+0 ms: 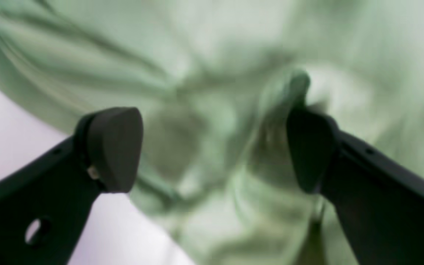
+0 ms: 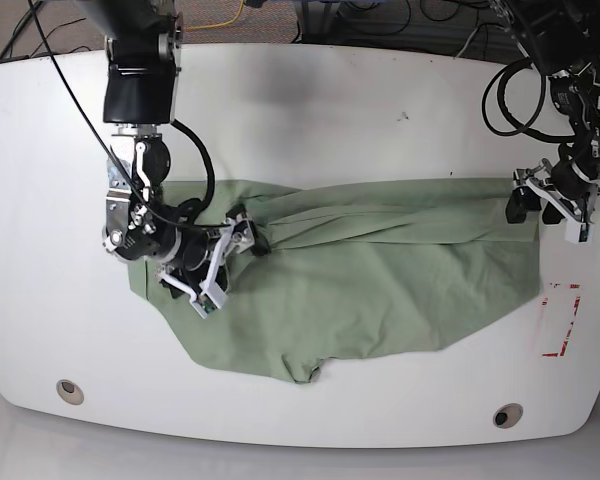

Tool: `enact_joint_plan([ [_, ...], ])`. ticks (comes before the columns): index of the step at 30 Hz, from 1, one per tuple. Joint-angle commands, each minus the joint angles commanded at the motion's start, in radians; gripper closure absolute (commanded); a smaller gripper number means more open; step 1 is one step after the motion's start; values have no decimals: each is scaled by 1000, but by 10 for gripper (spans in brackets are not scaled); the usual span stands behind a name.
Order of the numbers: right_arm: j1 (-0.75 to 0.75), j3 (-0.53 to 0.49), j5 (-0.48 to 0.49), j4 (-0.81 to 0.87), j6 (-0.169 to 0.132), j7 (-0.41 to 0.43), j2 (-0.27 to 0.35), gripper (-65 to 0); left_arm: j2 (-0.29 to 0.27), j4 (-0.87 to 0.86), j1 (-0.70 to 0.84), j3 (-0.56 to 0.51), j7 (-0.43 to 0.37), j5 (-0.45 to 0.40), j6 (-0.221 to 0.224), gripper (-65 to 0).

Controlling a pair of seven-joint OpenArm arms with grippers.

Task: Layout the t-shirt on the table in an organized manner, then fold the t-shirt properly
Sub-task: 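Reach the right gripper down to the shirt's side edge and grasp it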

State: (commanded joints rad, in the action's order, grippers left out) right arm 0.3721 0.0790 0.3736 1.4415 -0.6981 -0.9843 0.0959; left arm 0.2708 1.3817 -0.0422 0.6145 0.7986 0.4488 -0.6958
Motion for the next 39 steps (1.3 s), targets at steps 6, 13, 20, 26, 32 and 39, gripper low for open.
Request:
enact_joint_plan([
  [6, 100, 9, 0, -34, 0, 25, -32, -577, 0, 0, -2, 0, 0, 0, 0, -446],
  [13, 57, 11, 8, 138, 0, -103, 34, -577, 14, 0, -2, 0, 0, 2, 0, -446],
  [20, -146, 69, -2, 295, 0, -138, 46, -577, 14, 0, -2, 0, 0, 2, 0, -446],
  [26, -255, 106, 2, 278, 0, -107, 38, -577, 14, 0, -2, 0, 0, 2, 0, -446],
  [32, -272, 94, 0, 184, 0, -72, -11, -577, 12, -2, -2, 0, 0, 0, 0, -446],
  [39, -184, 92, 0, 57, 0, -35, -66, -577, 12, -2, 0, 0, 2, 0, 0, -446],
])
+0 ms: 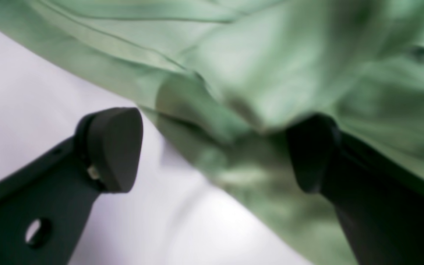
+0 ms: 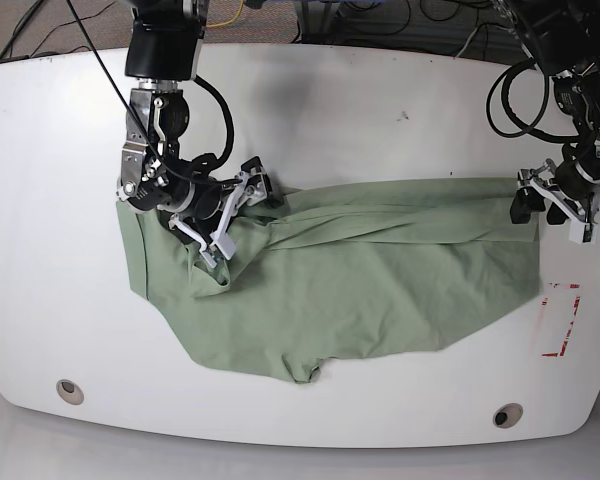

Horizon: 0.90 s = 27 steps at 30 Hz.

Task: Layout the t-shirt on the table in an organized manner, then fold the t-shirt properly
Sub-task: 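Reach the right gripper down to the shirt's side edge and grasp it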

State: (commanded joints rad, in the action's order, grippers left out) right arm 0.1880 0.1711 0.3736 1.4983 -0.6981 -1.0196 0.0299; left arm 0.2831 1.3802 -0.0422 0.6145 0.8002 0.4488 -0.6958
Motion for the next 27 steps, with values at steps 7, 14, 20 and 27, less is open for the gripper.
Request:
enact_joint_plan([
  [7, 178, 0, 0, -138, 0, 32, -9, -577, 0, 2, 21, 0, 0, 2, 0, -446],
  [14, 353, 5, 8, -328, 0, 103, -3, -577, 0, 2, 21, 0, 0, 2, 0, -446],
  [20, 364, 6, 8, -235, 0, 34, 5, -577, 0, 2, 21, 0, 0, 2, 0, -446],
  [27, 176, 8, 9, 74, 0, -106, 34, -577, 0, 2, 17, 0, 0, 3, 0, -446],
])
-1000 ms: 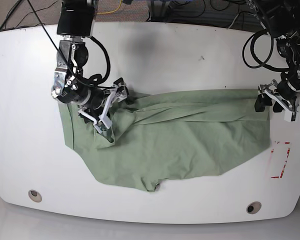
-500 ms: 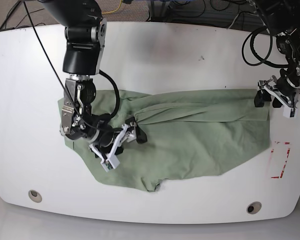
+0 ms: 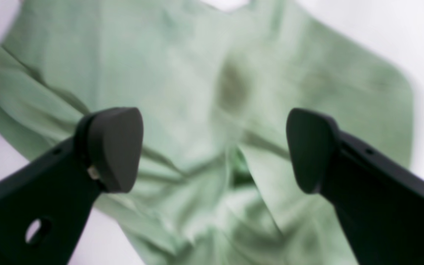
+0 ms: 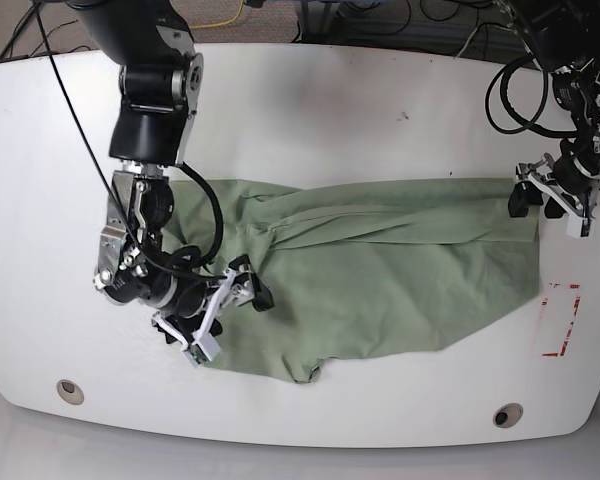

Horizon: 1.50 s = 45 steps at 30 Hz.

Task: Layout the t-shirt on the table in an organized manner, then fold the t-shirt properly
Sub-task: 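Reach the right gripper down to the shirt's side edge and grasp it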

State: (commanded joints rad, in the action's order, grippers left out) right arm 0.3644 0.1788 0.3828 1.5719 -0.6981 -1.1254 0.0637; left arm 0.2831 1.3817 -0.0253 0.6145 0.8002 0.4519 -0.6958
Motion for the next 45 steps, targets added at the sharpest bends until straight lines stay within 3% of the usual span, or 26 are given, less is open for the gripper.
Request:
enact_joint_plan([
  [7, -189, 0, 0, 92, 0, -6, -15, -577, 0, 0, 0, 0, 0, 0, 0, -446],
  [14, -221, -6, -5, 71, 0, 20, -80, -577, -2, 0, 2, -2, 0, -2, 0, -446],
  [18, -155, -8, -8, -34, 0, 23, -126, -577, -2, 0, 3, -2, 0, -2, 0, -446],
  [27, 32, -8, 0, -319, 0, 140, -170, -577, 0, 0, 3, -2, 0, -2, 0, -446],
  [32, 104, -8, 2, -295, 0, 112, -170, -577, 0, 2, 3, -2, 0, -2, 0, -446],
  [36, 92, -3, -11, -153, 0, 41, -147, -577, 0, 8, 5, -2, 3, 3, 0, -446],
  [41, -29, -3, -12, 87, 0, -3, -18, -575, -5, 61, 5, 0, 3, 12, -2, -447],
  [45, -132, 5, -12, 183, 0, 11, 110, -575, -5, 95, 5, 28, 5, 92, -2, -447],
])
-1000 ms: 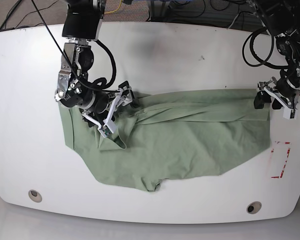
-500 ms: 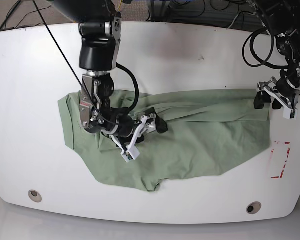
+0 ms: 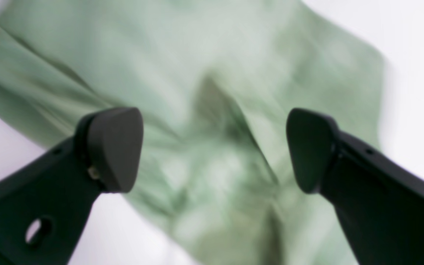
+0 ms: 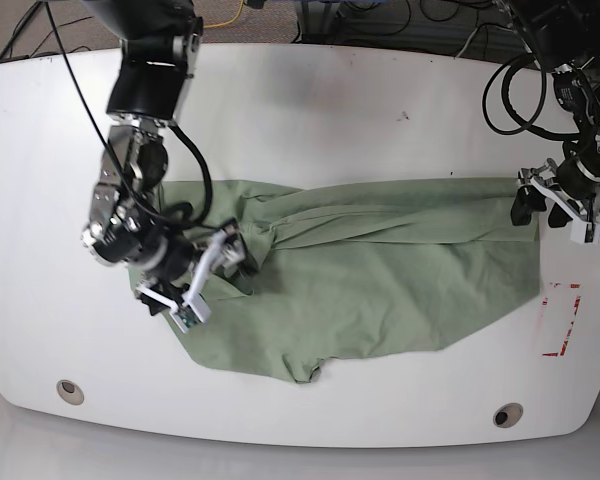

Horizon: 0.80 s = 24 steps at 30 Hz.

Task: Layout the t-shirt on the table in an organized manner, then fold the t-shirt properly
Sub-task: 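Reach the right gripper down to the shirt's side edge and grasp it, then pull the grasped side edge back toward the shoulder with the right gripper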

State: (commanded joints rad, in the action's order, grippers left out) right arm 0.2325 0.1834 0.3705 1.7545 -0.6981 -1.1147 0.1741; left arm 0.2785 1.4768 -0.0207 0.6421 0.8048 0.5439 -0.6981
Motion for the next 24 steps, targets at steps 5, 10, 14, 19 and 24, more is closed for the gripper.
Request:
enact_joint_plan([
  [5, -126, 112, 0, 8, 0, 89, 100, -575, 0, 6, -3, 64, -2, 75, 0, -447],
  [10, -184, 166, 2, -109, 0, 198, 158, -575, 0, 6, -6, 81, -5, 72, 0, -447],
  [14, -193, 166, 11, -229, 0, 273, 172, -575, 5, 6, -2, 80, -5, 72, 0, -447],
  [19, -195, 164, 9, -325, 0, 344, 169, -575, 6, 6, 0, 84, -5, 71, 0, -446],
  [24, -190, 163, 3, -405, 0, 407, 169, -575, 8, 6, 5, 86, -5, 71, 0, -446],
])
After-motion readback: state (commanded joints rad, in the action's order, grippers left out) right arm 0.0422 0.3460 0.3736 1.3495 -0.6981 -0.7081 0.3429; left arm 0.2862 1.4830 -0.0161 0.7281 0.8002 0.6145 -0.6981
